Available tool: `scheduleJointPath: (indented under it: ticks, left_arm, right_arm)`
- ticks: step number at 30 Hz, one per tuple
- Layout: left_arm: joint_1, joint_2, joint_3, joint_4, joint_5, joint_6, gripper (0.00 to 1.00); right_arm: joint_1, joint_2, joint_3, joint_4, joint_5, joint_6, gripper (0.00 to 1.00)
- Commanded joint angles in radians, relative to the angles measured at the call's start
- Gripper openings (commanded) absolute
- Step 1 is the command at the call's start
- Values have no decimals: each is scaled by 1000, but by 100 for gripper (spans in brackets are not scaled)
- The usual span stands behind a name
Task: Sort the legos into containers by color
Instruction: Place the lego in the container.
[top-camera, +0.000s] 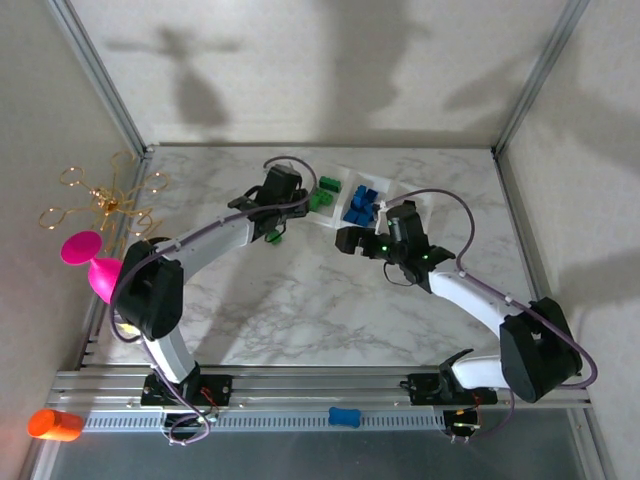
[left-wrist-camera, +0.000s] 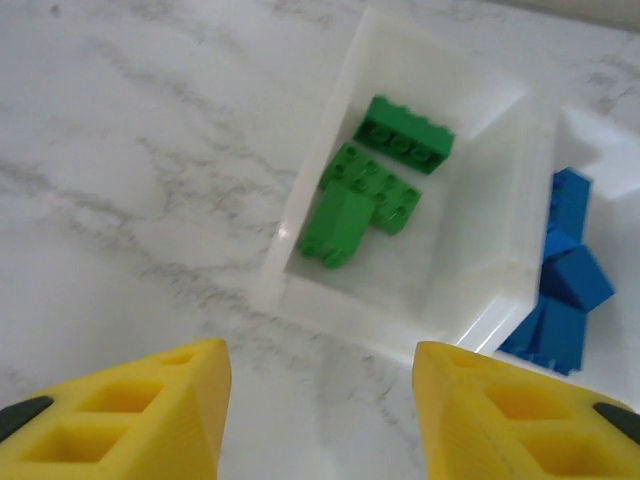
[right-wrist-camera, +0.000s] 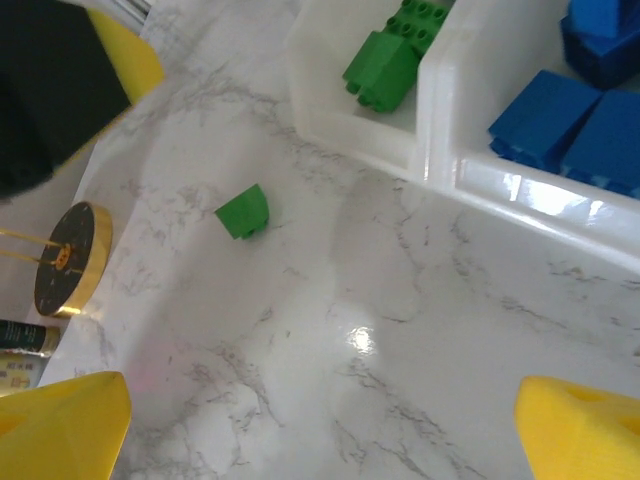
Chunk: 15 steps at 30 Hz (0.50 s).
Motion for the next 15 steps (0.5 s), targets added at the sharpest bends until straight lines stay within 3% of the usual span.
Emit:
scheduleJointPath:
  ticks: [1, 7, 15]
  left_arm:
    - [7, -42, -88, 6, -57, -67, 57]
    - [18, -39, -175, 35, -74, -153, 61]
    - [27, 45, -155, 29, -116, -202, 68]
  right_arm:
    - [34, 31, -4, 54, 6, 21, 99]
    - [83, 75, 5, 94, 10, 44, 99]
    - [94, 94, 5, 113, 30, 56, 99]
